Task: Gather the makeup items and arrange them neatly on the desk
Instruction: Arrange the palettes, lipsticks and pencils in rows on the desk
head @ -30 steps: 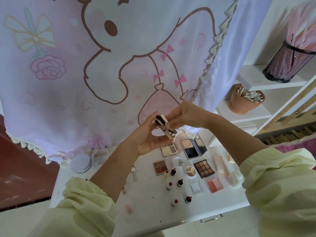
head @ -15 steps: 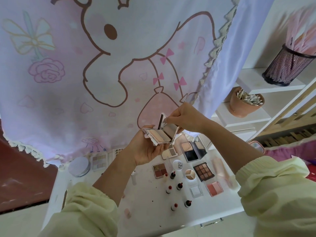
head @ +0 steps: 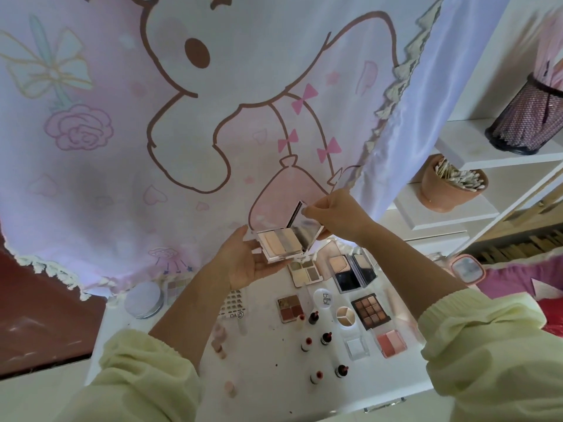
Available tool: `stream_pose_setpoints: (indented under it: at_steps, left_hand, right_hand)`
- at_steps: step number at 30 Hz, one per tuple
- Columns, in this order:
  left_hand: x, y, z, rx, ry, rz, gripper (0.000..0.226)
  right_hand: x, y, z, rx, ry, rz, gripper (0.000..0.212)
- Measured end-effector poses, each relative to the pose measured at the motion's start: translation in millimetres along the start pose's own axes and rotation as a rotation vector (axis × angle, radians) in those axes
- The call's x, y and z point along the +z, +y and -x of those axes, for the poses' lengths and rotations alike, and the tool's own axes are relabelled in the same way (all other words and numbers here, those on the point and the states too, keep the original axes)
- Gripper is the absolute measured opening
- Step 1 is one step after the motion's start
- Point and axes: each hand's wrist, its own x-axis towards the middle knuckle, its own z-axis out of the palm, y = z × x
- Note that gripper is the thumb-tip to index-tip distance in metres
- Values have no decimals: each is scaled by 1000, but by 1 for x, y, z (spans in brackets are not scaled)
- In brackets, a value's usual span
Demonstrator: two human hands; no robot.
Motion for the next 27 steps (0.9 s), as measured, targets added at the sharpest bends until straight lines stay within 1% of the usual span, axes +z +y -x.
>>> stream_pose_setpoints:
  at_steps: [2,5,8,10,13,14,17,19,20,23,27]
  left_hand:
    - [-4,11,-6,58,116,-15,53]
    - [-7,19,-17,105,262,-145,43]
    - [-9,12,-32,78,356,-259,40]
    - [-8,1,-41,30,371,-248,48]
    - [-16,-7,-57,-38,406,-286,59]
    - [-20,-8,-61,-53,408,-313,57]
    - [-32,-8,-75,-89,430,-424,33]
    - [-39,-7,-80,-116,415,-449,26]
    - [-41,-7,-83,-131,400,-454,24]
    - [-44,-9,-89,-155,423,-483,25]
    - [-48,-13,-99,-166,433,-507,28]
  right_hand:
    - [6,5,-6,-1,36,34,53]
    - [20,8,-13,-65,52,133,51]
    - [45,17,-19,-51,-37,285,50]
    - [60,32,-20,2,-72,315,48]
    - [76,58,-22,108,-42,259,45]
    - [79,64,-21,141,-38,242,43]
    - [91,76,-23,199,-64,269,45]
    - [101,82,-24,243,-78,276,42]
    - [106,87,-26,267,-73,271,41]
    - [118,97,-29,332,-51,246,36]
    - [126,105,-28,380,-59,243,40]
